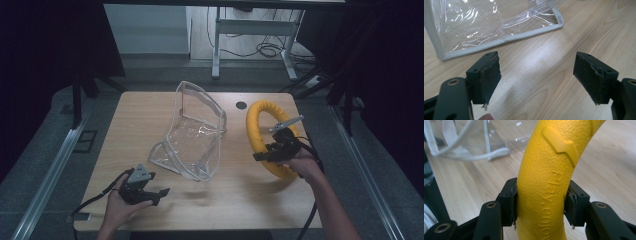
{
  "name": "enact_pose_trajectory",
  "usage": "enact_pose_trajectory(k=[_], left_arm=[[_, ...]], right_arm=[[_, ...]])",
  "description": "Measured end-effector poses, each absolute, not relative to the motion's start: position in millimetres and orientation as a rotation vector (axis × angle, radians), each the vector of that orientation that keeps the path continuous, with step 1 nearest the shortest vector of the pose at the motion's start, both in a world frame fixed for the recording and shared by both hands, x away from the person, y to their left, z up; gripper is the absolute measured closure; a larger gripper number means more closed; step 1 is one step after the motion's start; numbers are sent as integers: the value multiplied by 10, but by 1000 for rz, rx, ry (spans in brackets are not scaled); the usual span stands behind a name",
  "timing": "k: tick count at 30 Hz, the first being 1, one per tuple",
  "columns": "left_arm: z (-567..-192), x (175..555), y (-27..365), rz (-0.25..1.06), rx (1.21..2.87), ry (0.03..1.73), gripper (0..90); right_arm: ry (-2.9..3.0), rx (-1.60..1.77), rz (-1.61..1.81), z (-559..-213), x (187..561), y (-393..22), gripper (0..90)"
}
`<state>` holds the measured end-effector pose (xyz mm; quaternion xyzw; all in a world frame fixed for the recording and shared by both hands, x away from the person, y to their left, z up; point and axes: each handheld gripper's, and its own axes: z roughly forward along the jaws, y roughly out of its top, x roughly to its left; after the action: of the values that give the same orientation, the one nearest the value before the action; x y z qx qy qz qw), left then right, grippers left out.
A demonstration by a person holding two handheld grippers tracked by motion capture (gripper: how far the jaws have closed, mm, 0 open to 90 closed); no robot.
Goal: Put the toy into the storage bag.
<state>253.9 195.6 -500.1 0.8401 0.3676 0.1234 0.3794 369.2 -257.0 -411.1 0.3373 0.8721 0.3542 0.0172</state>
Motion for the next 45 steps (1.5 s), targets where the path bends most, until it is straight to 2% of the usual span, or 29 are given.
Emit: enact_pose_trajectory(k=[19,45], left_arm=[[-4998,2538,1958,317,2144,939,216],[-5000,2540,1959,320,2148,934,216]], right_arm=[[2548,1055,1344,-3859,3660,-2736,508],[2391,996,1565,-3672,3557,-2667,505]])
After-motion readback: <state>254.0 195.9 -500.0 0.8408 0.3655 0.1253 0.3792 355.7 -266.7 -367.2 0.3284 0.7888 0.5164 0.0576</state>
